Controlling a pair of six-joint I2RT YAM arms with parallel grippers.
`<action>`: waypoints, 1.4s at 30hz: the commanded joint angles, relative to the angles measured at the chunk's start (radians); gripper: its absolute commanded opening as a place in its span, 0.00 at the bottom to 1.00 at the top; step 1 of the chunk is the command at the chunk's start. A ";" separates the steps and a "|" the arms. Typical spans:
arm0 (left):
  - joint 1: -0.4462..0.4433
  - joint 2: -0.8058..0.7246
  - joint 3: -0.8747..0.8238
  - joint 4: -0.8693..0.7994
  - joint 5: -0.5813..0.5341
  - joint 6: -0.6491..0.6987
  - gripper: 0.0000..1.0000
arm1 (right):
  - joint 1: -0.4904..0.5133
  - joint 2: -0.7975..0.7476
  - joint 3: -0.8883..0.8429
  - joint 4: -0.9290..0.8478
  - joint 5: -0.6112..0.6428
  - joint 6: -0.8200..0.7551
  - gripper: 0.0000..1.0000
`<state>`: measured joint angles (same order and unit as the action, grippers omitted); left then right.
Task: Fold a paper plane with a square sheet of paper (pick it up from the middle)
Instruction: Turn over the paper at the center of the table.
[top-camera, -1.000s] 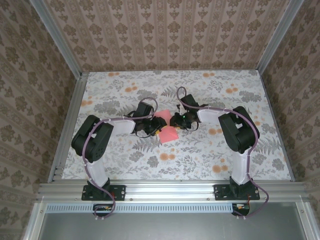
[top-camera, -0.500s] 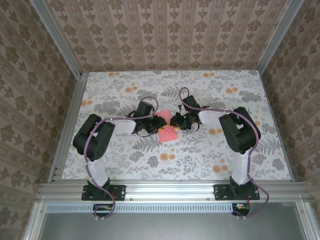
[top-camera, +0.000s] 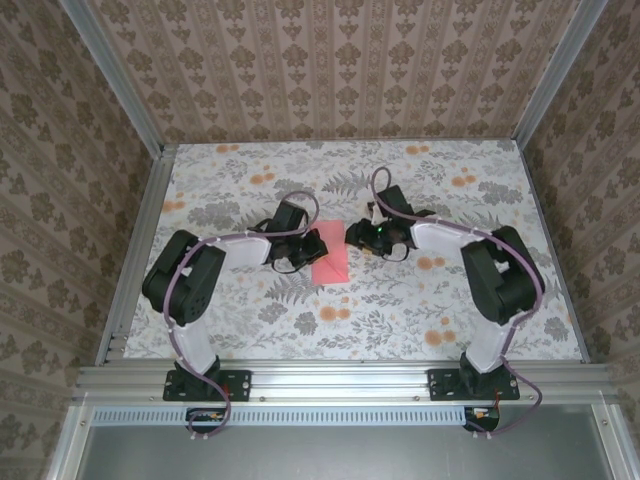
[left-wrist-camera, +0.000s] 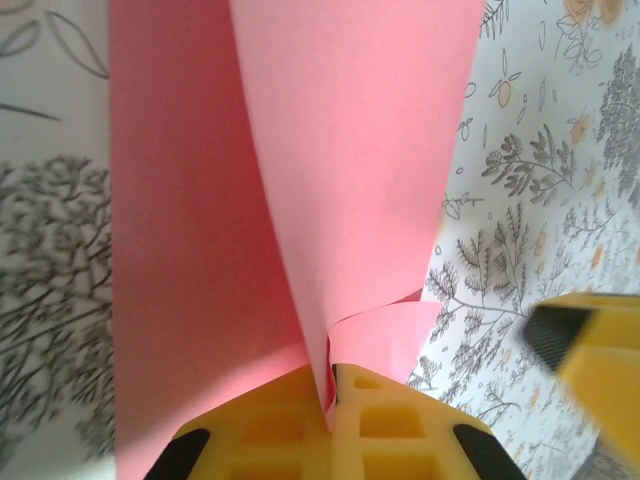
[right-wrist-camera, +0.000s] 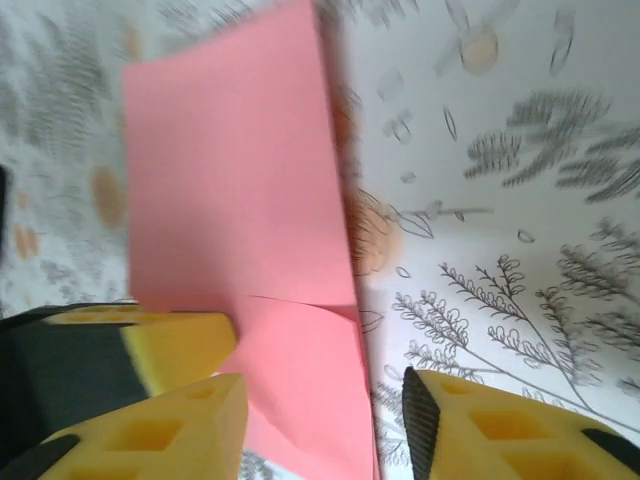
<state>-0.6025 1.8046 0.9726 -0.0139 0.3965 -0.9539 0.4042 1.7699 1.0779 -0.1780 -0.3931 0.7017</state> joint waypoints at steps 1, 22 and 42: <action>-0.009 -0.111 0.085 -0.233 -0.092 0.198 0.01 | -0.023 -0.125 -0.017 -0.043 0.094 -0.046 0.55; -0.232 0.114 0.643 -1.029 -1.068 0.655 0.02 | -0.108 -0.528 -0.246 0.057 0.368 -0.082 0.95; -0.339 0.394 0.761 -0.941 -0.813 0.584 0.20 | -0.173 -0.451 -0.174 -0.162 0.432 0.010 0.91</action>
<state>-0.9382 2.1952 1.7050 -0.9619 -0.4927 -0.3439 0.2379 1.3048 0.8680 -0.2985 0.0303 0.6895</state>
